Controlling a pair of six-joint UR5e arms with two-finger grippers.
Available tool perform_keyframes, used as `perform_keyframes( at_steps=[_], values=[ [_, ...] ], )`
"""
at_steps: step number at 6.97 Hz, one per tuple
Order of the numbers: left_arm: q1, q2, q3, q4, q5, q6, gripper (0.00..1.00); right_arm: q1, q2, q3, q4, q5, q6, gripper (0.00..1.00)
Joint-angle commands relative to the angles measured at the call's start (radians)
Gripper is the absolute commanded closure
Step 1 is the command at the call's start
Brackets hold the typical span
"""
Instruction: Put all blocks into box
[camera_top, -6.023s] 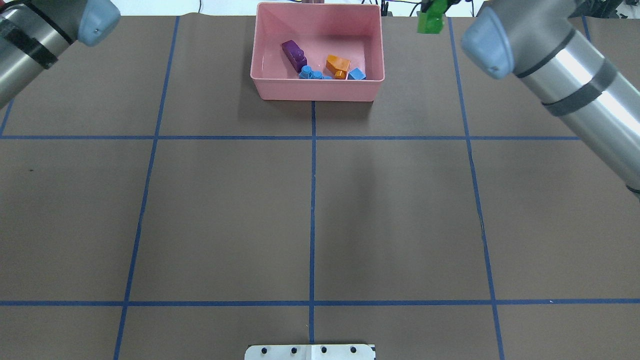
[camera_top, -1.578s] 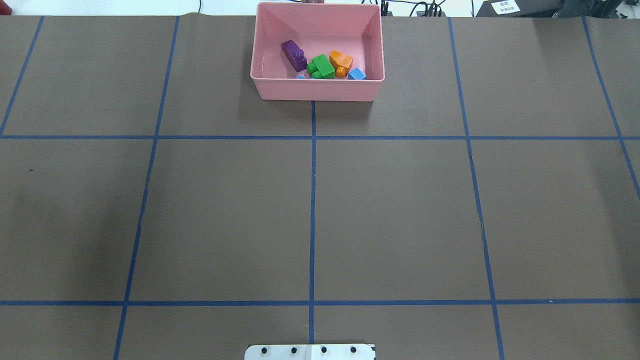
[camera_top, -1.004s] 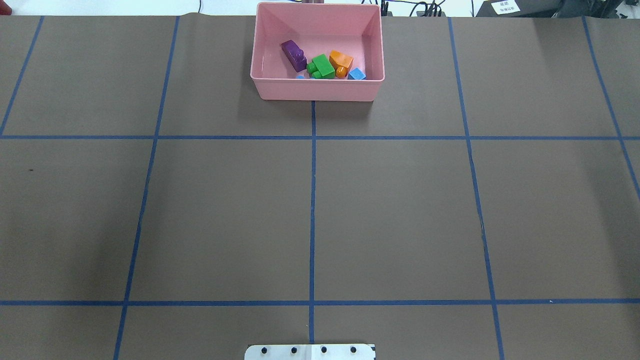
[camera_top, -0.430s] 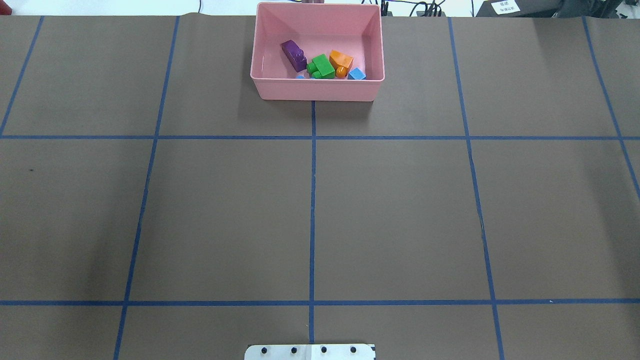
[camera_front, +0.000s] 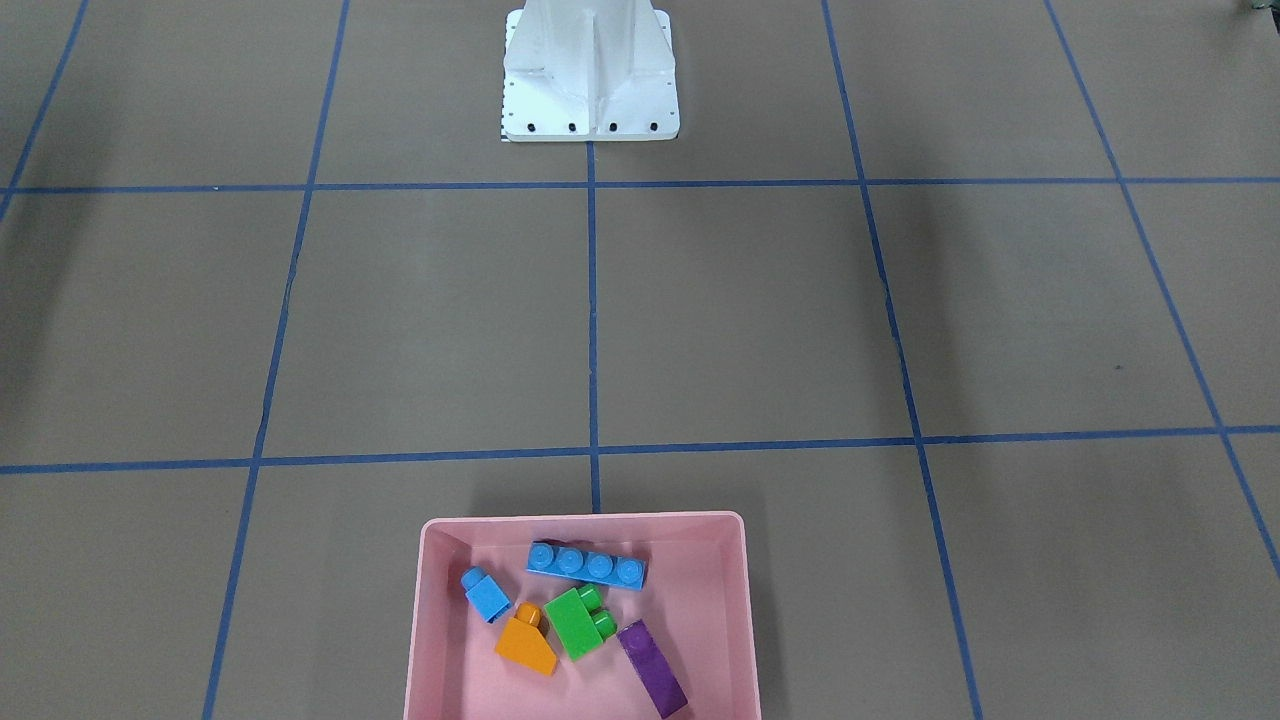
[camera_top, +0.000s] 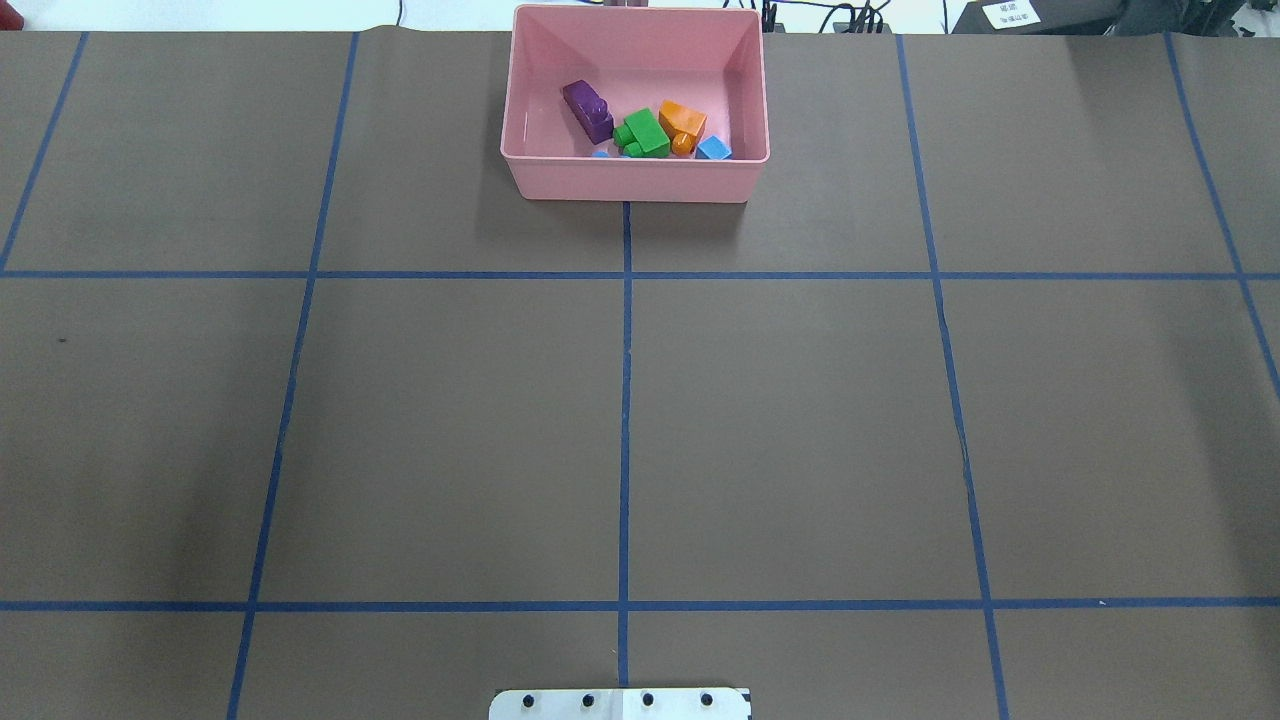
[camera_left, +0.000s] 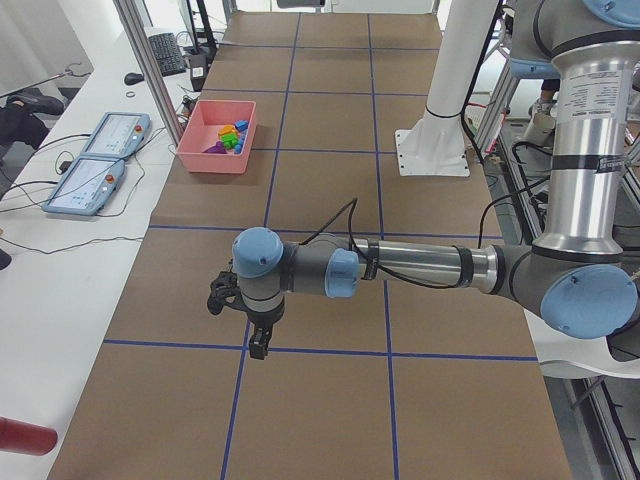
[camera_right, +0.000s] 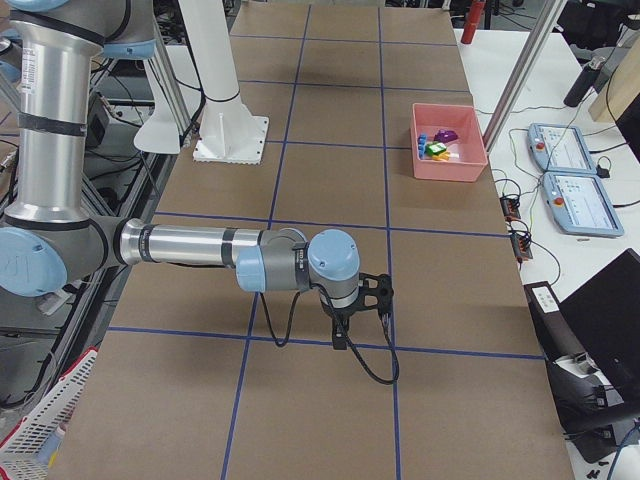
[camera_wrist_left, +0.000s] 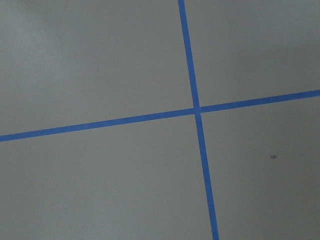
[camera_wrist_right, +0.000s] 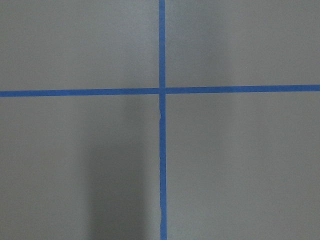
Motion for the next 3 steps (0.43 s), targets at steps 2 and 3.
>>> perform_keyframes(
  at_steps=[2, 3],
  values=[
    [0.004, 0.0, 0.0, -0.004, 0.0, -0.01, 0.0, -0.002, 0.005, 0.059, -0.132, -0.003, -0.007, 0.0],
    [0.004, 0.0, 0.002, -0.004, -0.001, -0.009, 0.0, -0.002, 0.005, 0.055, -0.131, -0.004, -0.004, 0.0]
  ],
)
